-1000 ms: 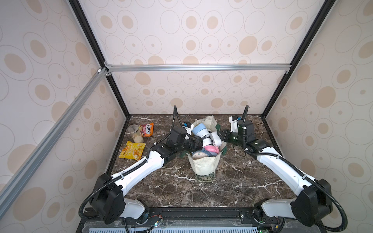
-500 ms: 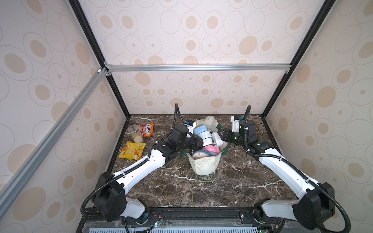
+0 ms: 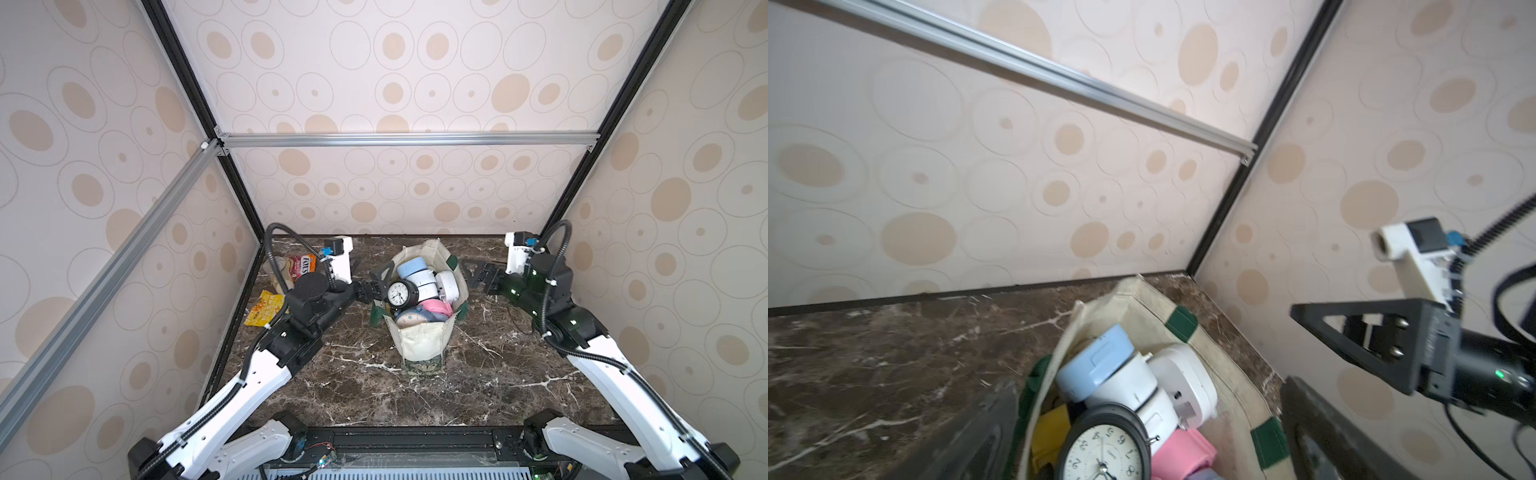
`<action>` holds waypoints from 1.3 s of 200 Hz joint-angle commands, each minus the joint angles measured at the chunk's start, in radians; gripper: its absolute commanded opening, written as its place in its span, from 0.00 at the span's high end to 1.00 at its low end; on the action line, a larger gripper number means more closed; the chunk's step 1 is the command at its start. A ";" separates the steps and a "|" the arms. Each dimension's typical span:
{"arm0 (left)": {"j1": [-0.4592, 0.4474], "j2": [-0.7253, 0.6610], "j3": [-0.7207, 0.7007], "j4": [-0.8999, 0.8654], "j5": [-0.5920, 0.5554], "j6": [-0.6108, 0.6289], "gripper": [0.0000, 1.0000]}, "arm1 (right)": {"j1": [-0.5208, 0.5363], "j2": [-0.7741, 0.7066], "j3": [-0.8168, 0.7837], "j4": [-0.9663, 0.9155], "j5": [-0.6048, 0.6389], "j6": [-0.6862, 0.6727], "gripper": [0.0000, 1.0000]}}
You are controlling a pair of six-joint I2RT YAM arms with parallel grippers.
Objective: Put the alarm clock into the canvas bag
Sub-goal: Adjust the alarm at the canvas bag, then reset both arms
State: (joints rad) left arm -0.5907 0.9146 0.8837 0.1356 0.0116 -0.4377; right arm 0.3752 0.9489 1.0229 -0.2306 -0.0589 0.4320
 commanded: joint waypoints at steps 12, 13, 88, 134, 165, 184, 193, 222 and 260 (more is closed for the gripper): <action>0.025 -0.108 -0.134 0.009 -0.330 0.052 0.02 | -0.019 -0.125 -0.105 -0.116 0.231 -0.139 0.00; 0.026 -0.109 -0.139 0.009 -0.340 0.053 0.02 | -0.021 -0.128 -0.111 -0.114 0.237 -0.143 0.00; 0.117 -0.068 -0.585 0.552 -0.673 0.232 0.02 | -0.254 -0.177 -0.452 0.247 0.210 -0.170 0.00; 0.261 0.233 -0.595 0.763 -0.584 0.273 0.02 | -0.306 -0.048 -0.583 0.481 0.214 -0.151 0.00; 0.335 0.364 -0.560 0.856 -0.500 0.367 0.02 | -0.344 -0.004 -0.617 0.539 0.189 -0.120 0.00; 0.361 0.417 -0.549 0.882 -0.441 0.446 0.02 | -0.363 0.013 -0.622 0.551 0.173 -0.120 0.00; 0.378 0.431 -0.535 0.864 -0.447 0.432 0.02 | -0.366 0.024 -0.626 0.563 0.176 -0.125 0.00; 0.440 0.439 -0.530 0.866 -0.390 0.442 0.02 | -0.381 0.065 -0.629 0.577 0.179 -0.144 0.00; 0.479 0.474 -0.650 0.994 -0.372 0.407 0.02 | -0.402 0.108 -0.654 0.630 0.177 -0.156 0.00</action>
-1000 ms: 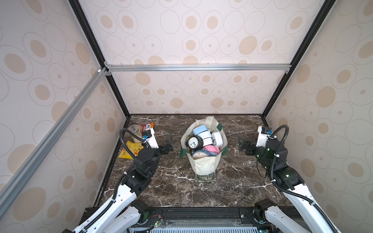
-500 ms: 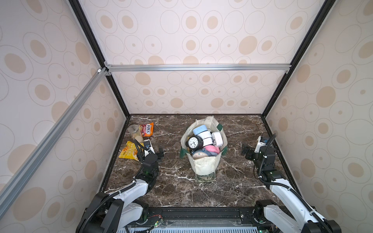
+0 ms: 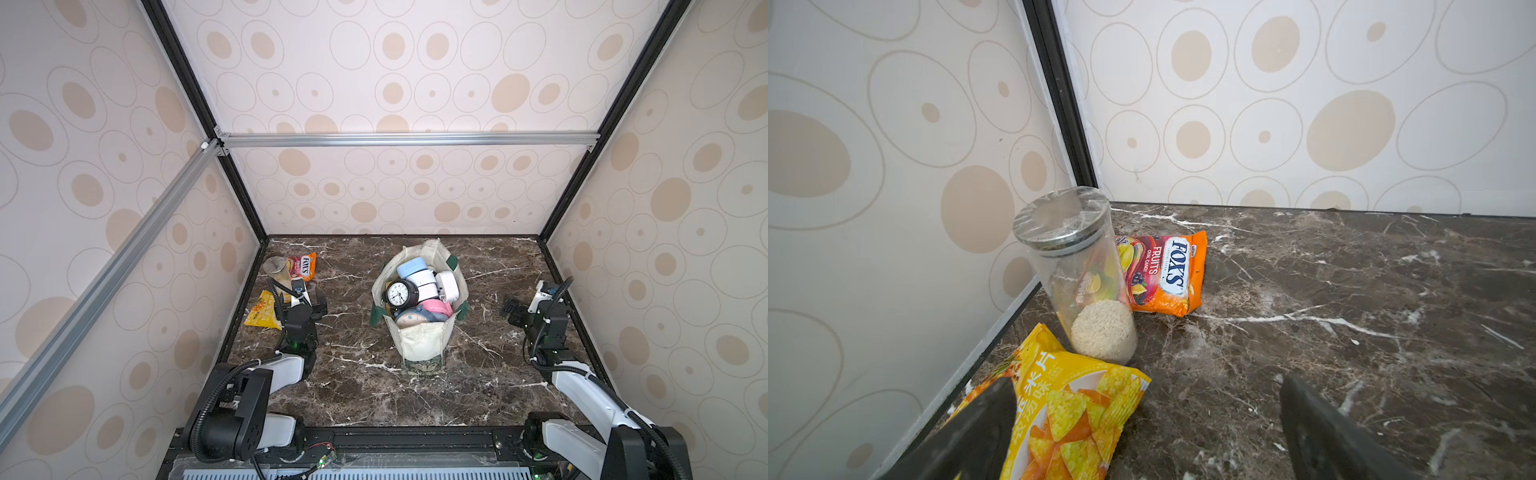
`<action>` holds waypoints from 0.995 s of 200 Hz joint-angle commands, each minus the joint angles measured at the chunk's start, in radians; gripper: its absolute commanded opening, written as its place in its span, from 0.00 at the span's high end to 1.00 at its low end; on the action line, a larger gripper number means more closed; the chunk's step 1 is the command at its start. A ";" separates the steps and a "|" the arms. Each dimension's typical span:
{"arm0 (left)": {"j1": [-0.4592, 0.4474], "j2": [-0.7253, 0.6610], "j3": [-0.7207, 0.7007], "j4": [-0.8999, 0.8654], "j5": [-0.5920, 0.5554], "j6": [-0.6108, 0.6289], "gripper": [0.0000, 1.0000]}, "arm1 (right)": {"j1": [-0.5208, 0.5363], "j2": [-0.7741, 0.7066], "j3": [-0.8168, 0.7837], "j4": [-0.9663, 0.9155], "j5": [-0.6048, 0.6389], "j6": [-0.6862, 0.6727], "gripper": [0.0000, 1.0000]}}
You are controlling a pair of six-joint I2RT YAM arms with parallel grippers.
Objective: Put the alarm clock into the canvas bag
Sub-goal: Reset both arms
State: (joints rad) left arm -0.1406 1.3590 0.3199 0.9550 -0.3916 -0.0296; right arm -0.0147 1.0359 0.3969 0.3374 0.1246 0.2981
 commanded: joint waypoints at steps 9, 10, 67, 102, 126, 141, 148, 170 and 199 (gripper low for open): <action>0.033 0.028 -0.074 0.152 0.043 -0.015 0.02 | -0.014 0.026 -0.029 0.067 -0.005 -0.040 0.00; 0.035 0.031 -0.074 0.156 0.043 -0.017 0.02 | -0.014 0.028 -0.029 0.068 -0.004 -0.042 0.00; 0.039 0.246 -0.188 0.635 0.065 0.041 0.02 | -0.023 0.184 -0.081 0.286 0.058 -0.122 0.00; 0.044 0.215 -0.162 0.520 0.068 0.015 0.02 | -0.040 0.280 -0.062 0.375 0.035 -0.116 0.00; 0.045 0.220 -0.162 0.527 0.068 0.017 0.02 | -0.040 0.401 -0.050 0.516 0.014 -0.157 0.00; 0.046 0.227 -0.165 0.551 0.069 0.022 0.02 | -0.034 0.369 -0.002 0.361 -0.008 -0.169 0.00; 0.045 0.223 -0.163 0.539 0.068 0.019 0.02 | -0.034 0.385 -0.014 0.416 -0.013 -0.173 0.00; 0.045 0.226 -0.162 0.541 0.069 0.022 0.02 | -0.020 0.388 -0.008 0.401 -0.039 -0.204 0.00; 0.046 0.229 -0.149 0.525 0.068 0.025 0.02 | 0.015 0.543 -0.054 0.695 -0.077 -0.264 0.00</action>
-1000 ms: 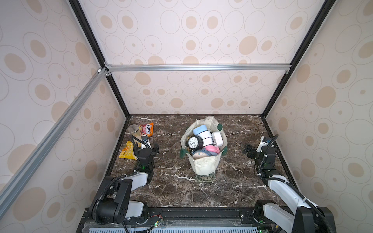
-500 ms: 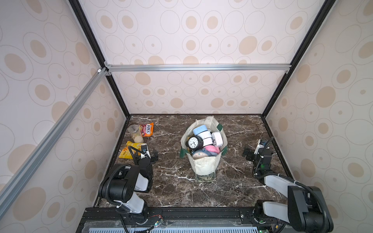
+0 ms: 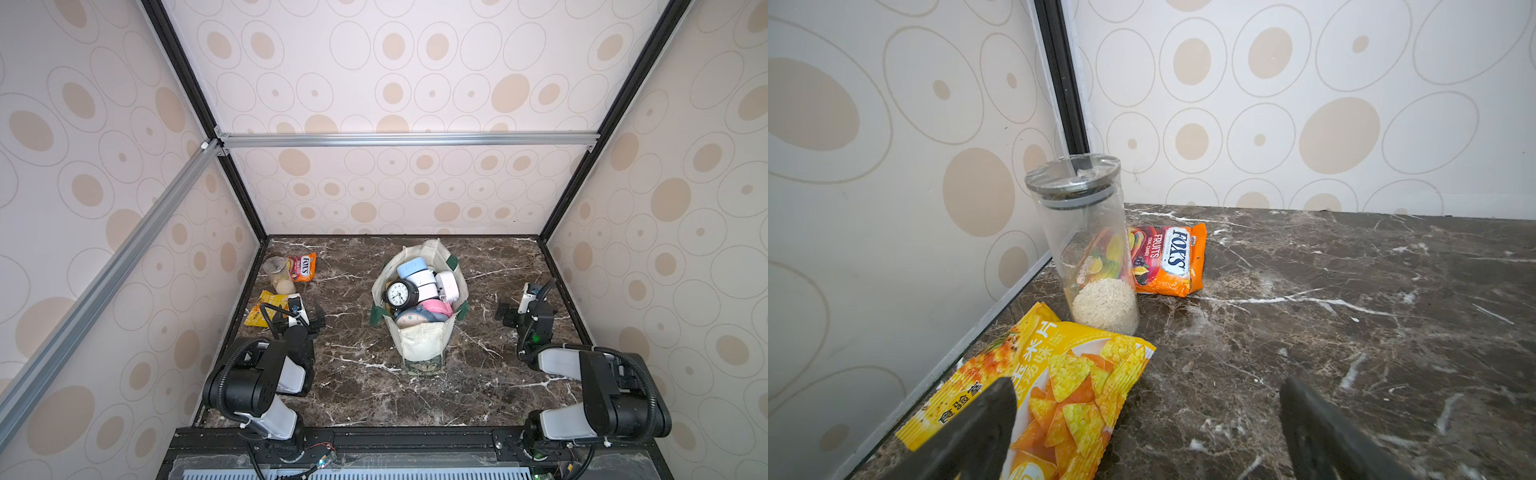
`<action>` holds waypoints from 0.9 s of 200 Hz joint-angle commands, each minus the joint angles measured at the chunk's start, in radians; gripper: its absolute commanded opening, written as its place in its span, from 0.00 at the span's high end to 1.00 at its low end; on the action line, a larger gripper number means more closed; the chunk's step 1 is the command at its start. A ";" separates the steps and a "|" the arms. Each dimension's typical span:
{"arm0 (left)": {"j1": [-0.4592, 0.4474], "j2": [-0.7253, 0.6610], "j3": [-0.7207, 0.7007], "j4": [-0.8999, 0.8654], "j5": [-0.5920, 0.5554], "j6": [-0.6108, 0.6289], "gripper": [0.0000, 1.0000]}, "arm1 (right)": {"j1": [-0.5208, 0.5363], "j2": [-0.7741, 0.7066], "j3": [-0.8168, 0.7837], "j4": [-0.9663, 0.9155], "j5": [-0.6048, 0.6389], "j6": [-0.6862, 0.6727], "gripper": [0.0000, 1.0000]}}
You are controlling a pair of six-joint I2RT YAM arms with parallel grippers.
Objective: Put the alarm clock into the canvas bag
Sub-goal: Reset both arms
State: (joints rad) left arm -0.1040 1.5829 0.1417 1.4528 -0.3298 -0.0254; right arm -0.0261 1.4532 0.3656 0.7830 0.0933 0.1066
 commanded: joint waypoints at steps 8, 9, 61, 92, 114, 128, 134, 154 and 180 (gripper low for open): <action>0.009 0.004 0.030 0.021 0.006 0.019 0.02 | 0.027 0.075 0.001 0.095 -0.035 -0.067 0.01; 0.009 0.004 0.030 0.021 0.006 0.019 0.02 | 0.027 0.066 0.006 0.068 -0.033 -0.066 0.01; 0.010 0.005 0.063 -0.041 0.003 0.013 0.02 | 0.038 0.085 0.039 0.037 -0.024 -0.077 0.00; 0.022 0.006 0.073 -0.062 0.019 0.004 0.02 | 0.043 0.087 0.044 0.035 -0.011 -0.083 0.00; 0.022 0.005 0.072 -0.063 0.021 0.002 0.02 | 0.048 0.087 0.034 0.060 -0.005 -0.087 0.00; 0.023 0.005 0.072 -0.061 0.021 0.002 0.02 | 0.048 0.075 0.038 0.034 -0.004 -0.085 0.00; 0.023 0.005 0.071 -0.060 0.021 0.004 0.02 | 0.050 0.076 0.036 0.040 -0.004 -0.087 0.00; 0.022 0.004 0.070 -0.057 0.021 0.005 0.02 | 0.050 0.076 0.035 0.041 -0.003 -0.087 0.00; 0.023 0.005 0.070 -0.055 0.021 0.005 0.02 | 0.050 0.077 0.035 0.044 -0.004 -0.087 0.00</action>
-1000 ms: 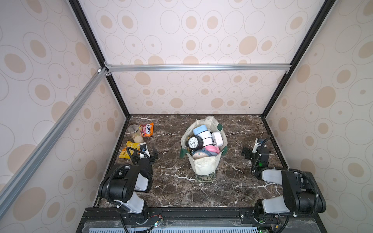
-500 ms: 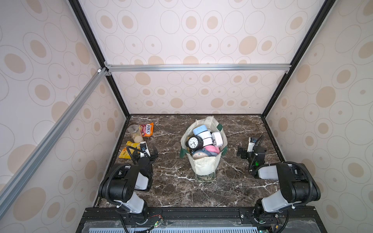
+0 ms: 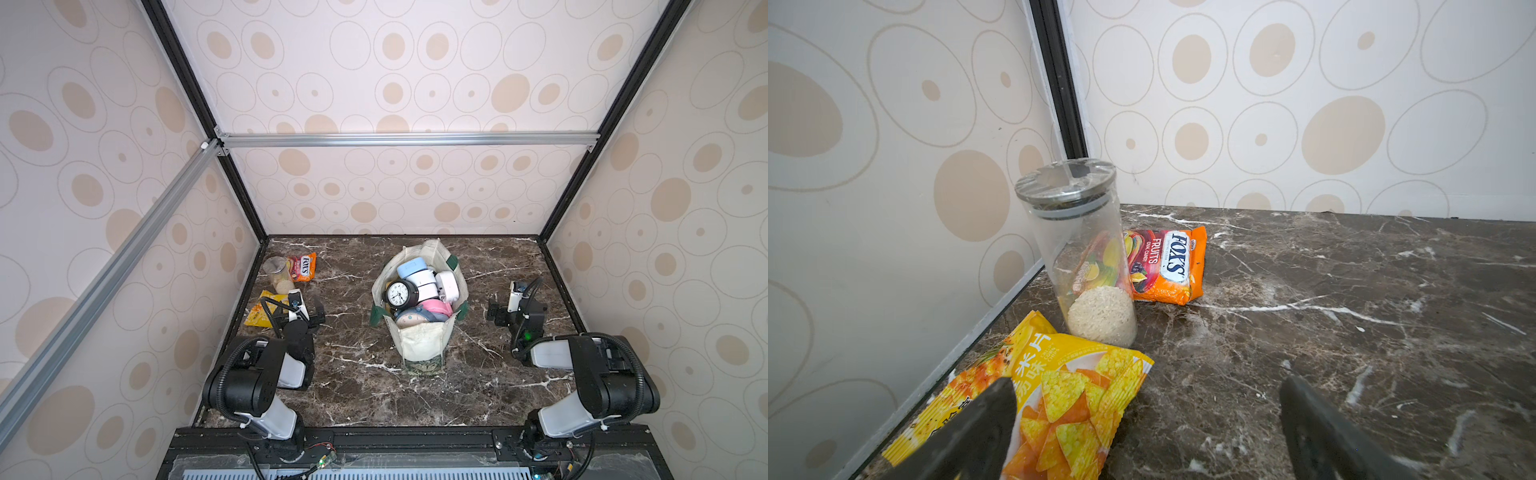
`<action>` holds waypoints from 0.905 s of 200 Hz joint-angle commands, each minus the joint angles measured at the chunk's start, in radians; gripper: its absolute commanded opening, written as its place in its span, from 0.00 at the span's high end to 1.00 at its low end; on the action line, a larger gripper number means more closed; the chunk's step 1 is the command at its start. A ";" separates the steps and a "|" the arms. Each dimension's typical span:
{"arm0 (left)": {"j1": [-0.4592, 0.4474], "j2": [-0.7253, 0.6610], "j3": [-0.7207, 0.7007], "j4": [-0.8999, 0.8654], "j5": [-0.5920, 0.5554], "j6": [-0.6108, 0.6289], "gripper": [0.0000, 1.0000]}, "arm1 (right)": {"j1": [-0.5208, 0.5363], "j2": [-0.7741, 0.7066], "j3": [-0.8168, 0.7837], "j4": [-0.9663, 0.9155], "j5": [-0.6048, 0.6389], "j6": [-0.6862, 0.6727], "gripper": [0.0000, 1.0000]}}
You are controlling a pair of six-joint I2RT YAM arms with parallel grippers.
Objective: Put the alarm clock into the canvas bag
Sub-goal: Reset both arms
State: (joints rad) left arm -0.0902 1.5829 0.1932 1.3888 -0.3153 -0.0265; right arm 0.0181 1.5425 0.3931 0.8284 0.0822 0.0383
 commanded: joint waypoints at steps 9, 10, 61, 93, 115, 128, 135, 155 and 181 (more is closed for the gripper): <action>0.008 0.005 0.018 0.007 0.007 0.007 0.02 | 0.005 -0.012 0.007 -0.003 0.006 -0.019 0.00; 0.008 0.005 0.018 0.008 0.007 0.007 0.02 | 0.006 -0.012 0.007 -0.003 0.006 -0.019 0.00; 0.007 0.005 0.018 0.006 0.007 0.007 0.02 | 0.006 -0.011 0.009 -0.002 0.009 -0.019 0.00; 0.008 0.004 0.018 0.006 0.007 0.007 0.02 | 0.015 -0.009 0.019 -0.020 0.013 -0.032 0.00; 0.008 0.005 0.020 0.006 0.007 0.007 0.02 | 0.026 -0.007 0.024 -0.026 0.031 -0.040 0.00; 0.009 0.005 0.020 0.004 0.007 0.006 0.02 | 0.027 -0.007 0.024 -0.026 0.030 -0.040 0.00; 0.009 0.005 0.020 0.004 0.007 0.007 0.02 | 0.027 -0.007 0.024 -0.027 0.031 -0.040 0.00; 0.007 0.005 0.020 0.004 0.007 0.006 0.01 | 0.027 -0.007 0.024 -0.028 0.032 -0.039 0.00; 0.008 0.005 0.020 0.004 0.007 0.007 0.02 | 0.027 -0.007 0.024 -0.026 0.031 -0.040 0.00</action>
State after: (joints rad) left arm -0.0902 1.5829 0.1936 1.3880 -0.3153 -0.0265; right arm 0.0399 1.5425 0.4023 0.7994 0.1059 0.0166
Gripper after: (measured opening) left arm 0.984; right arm 0.996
